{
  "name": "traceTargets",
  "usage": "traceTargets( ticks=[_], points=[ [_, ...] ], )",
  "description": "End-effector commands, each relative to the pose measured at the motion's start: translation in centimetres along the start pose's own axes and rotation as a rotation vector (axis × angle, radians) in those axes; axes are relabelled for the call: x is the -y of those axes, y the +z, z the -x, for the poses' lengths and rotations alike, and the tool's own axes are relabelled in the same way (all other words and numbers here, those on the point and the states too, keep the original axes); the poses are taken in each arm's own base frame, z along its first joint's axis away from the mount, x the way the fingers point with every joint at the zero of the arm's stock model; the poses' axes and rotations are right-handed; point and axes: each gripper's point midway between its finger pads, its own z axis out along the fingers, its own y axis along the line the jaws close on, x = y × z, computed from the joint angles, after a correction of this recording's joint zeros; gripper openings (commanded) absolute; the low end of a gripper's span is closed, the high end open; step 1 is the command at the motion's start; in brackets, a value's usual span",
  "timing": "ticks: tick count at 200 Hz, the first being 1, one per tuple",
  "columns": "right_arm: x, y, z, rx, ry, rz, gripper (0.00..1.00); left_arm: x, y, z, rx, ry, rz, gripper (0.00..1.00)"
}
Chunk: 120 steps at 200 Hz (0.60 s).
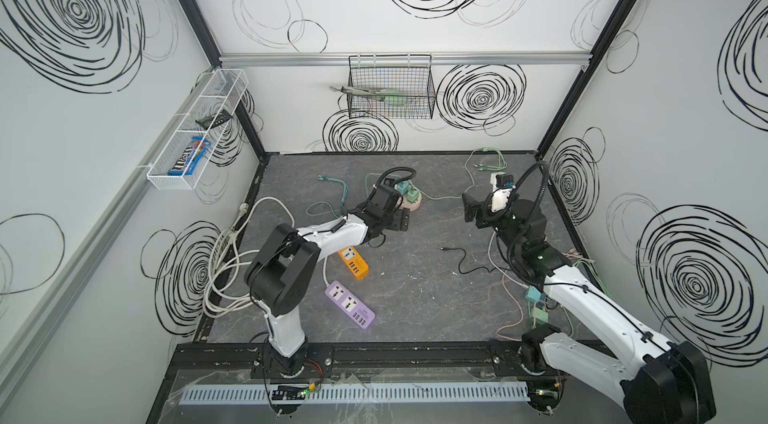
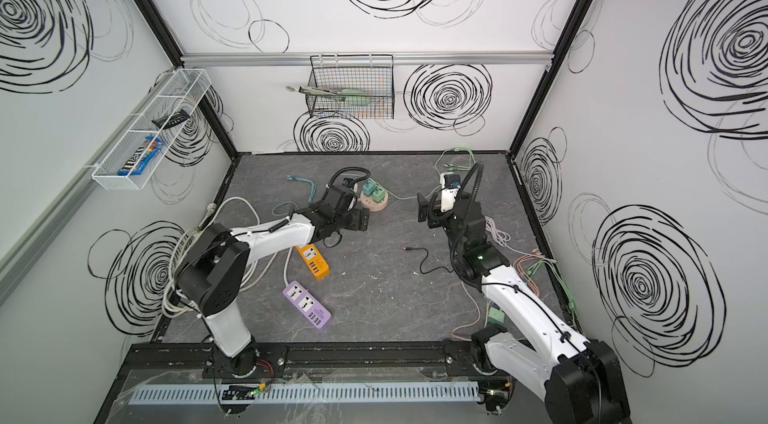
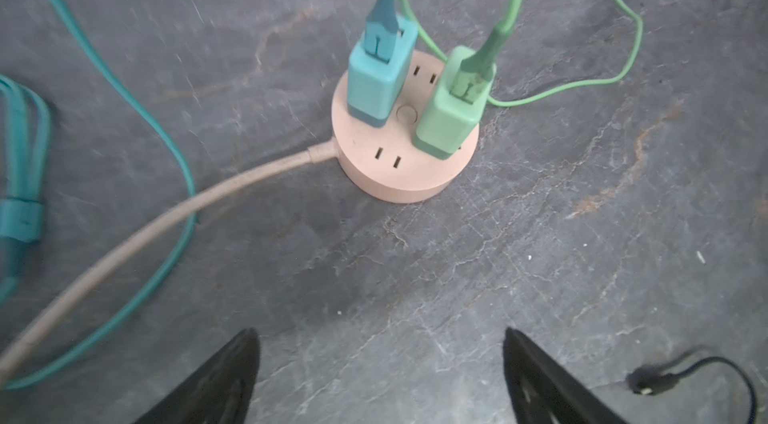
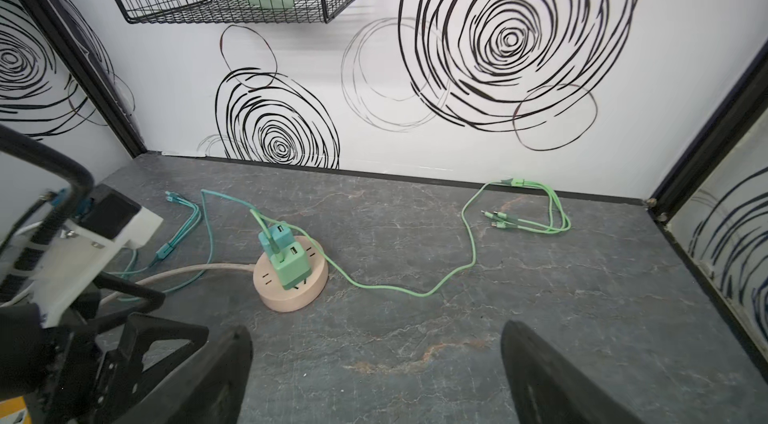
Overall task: Insert the plug
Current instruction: 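Lift the left gripper away from the socket while the right gripper stays back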
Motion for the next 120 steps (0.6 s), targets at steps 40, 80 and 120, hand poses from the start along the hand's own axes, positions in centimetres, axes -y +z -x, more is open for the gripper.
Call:
traceTargets(
  ticks=[40, 80, 120],
  points=[
    [-0.1, 0.1, 0.2, 0.041, 0.066, 0.014, 0.97, -6.5, -3.9, 0.1, 0.049, -0.164, 0.225, 0.96],
    [0.5, 0.3, 0.0, 0.031, 0.072, -0.023, 0.97, -7.1, -4.5, -0.7, 0.050, -0.163, 0.228, 0.96],
    [0.3, 1.1, -0.8, -0.015, 0.068, -0.021, 0.97, -9.7, -5.6, -1.6, 0.032, -0.263, 0.314, 0.96]
  ],
)
